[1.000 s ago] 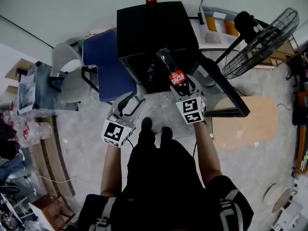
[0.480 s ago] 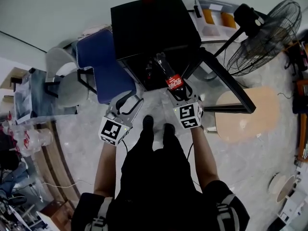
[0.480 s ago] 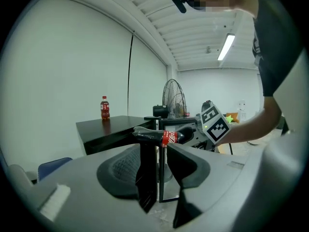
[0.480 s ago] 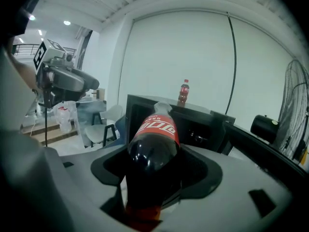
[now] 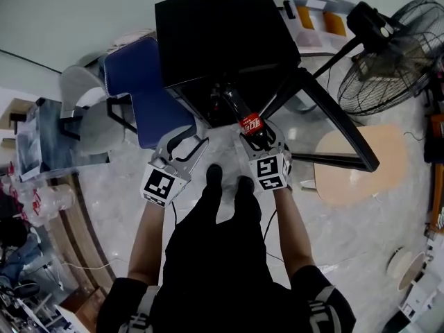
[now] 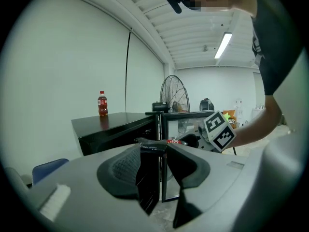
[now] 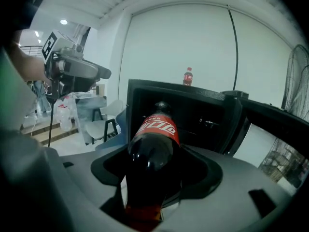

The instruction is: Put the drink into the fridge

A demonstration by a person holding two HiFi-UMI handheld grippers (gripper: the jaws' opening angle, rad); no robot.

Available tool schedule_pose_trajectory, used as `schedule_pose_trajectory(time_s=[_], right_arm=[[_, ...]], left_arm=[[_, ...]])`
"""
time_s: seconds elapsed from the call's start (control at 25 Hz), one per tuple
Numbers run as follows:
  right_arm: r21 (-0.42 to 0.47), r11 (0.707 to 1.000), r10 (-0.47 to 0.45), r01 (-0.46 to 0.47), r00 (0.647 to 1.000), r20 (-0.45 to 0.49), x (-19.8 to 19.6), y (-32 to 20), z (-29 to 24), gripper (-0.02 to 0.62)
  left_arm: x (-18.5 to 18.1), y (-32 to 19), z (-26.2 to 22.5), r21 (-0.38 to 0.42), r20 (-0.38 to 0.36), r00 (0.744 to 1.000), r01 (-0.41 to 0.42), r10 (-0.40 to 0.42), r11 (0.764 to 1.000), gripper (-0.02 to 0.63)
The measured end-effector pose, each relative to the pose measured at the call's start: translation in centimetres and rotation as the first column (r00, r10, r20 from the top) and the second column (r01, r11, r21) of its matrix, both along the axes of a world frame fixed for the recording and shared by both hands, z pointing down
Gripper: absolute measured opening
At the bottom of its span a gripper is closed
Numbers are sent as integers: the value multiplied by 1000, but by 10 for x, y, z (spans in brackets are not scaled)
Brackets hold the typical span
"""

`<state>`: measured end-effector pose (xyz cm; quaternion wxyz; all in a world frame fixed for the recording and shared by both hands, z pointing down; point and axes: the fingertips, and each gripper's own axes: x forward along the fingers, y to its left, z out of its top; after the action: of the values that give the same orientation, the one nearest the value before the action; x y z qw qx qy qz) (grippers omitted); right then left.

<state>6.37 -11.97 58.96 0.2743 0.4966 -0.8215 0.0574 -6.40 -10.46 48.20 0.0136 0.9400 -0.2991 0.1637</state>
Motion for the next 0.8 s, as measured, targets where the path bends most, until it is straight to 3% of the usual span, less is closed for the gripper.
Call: schedule_pose_trajectory(time_s=[0.8], right_arm=[[-43, 999, 7, -5, 998, 56, -38, -47, 103, 310]], left_arm=[[-22, -33, 72, -19, -15, 999, 46, -46, 999, 170]])
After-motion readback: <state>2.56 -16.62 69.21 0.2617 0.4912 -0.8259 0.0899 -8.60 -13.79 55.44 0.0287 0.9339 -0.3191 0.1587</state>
